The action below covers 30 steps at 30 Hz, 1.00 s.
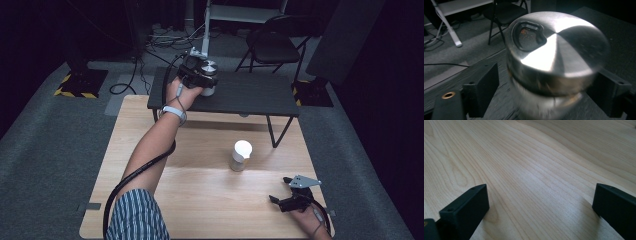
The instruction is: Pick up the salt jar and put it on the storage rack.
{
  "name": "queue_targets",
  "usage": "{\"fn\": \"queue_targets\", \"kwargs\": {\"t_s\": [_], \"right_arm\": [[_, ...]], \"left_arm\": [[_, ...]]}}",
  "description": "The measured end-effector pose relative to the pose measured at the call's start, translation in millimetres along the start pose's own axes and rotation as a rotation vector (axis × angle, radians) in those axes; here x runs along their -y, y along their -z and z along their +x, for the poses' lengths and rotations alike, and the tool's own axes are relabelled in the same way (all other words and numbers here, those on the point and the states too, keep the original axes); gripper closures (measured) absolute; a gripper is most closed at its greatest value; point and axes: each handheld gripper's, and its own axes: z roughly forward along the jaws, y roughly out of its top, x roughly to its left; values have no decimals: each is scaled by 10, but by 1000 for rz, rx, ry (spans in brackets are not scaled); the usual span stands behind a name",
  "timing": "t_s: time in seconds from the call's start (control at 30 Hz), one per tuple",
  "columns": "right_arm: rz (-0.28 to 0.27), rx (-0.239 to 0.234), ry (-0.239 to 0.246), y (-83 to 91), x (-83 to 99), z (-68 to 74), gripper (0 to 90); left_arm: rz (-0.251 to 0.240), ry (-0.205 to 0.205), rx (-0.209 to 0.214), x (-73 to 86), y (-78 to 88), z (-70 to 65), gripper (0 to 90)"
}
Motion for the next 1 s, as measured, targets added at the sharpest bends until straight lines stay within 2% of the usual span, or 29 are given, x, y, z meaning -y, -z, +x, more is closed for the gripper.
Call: {"fn": "queue_targets", "kwargs": {"t_s": [0.1, 0.17, 0.2, 0.27, 0.3, 0.47, 0.5, 0.53, 0.7, 0.73, 0.77, 0.8, 0.83, 0.87, 0.9, 0.93, 1.0], "right_arm": [[0, 0, 0, 0, 1, 1, 4], [-1, 3, -2, 4, 5, 5, 4], [-1, 4, -2, 6, 8, 8, 4], [-1, 4, -3, 7, 10, 10, 4], [-1, 4, -3, 7, 10, 10, 4], [-2, 1, 1, 5, 10, 5, 3], [-2, 1, 1, 5, 10, 5, 3], [-2, 1, 1, 5, 9, 5, 3], [-4, 1, 0, 4, 13, 7, 3], [-4, 1, 0, 4, 13, 7, 3], [-4, 1, 0, 5, 13, 6, 3], [-4, 1, 0, 5, 13, 6, 3], [-4, 1, 0, 5, 14, 7, 3], [-4, 1, -1, 7, 15, 8, 3], [-4, 1, -1, 7, 15, 8, 3], [-4, 0, 1, 9, 17, 7, 1], [-3, -5, 7, 10, 16, -1, 0]], "left_arm": [[-5, -10, -5, 17, 86, -18, 103], [-34, 5, 19, 95, 249, 26, 76], [-34, 5, 19, 95, 249, 26, 67], [-46, 1, 19, 175, 437, 35, 57], [-46, 1, 19, 175, 437, 35, 52], [-60, -19, 5, 372, 892, -5, 28], [-60, -19, 5, 372, 892, -5, 24], [-66, -28, -1, 438, 1030, -43, 22], [-84, -39, -10, 607, 1410, -136, 16], [-84, -39, -10, 607, 1410, -136, 16], [-104, -34, -4, 686, 1555, -165, 16], [-112, -34, -2, 724, 1625, -181, 16], [-112, -34, -2, 724, 1625, -181, 16], [-124, -37, 2, 804, 1771, -219, 17], [-124, -37, 2, 804, 1771, -219, 17], [-133, -38, 3, 879, 1872, -253, 17], [-137, -31, 9, 975, 1966, -277, 18]]}}
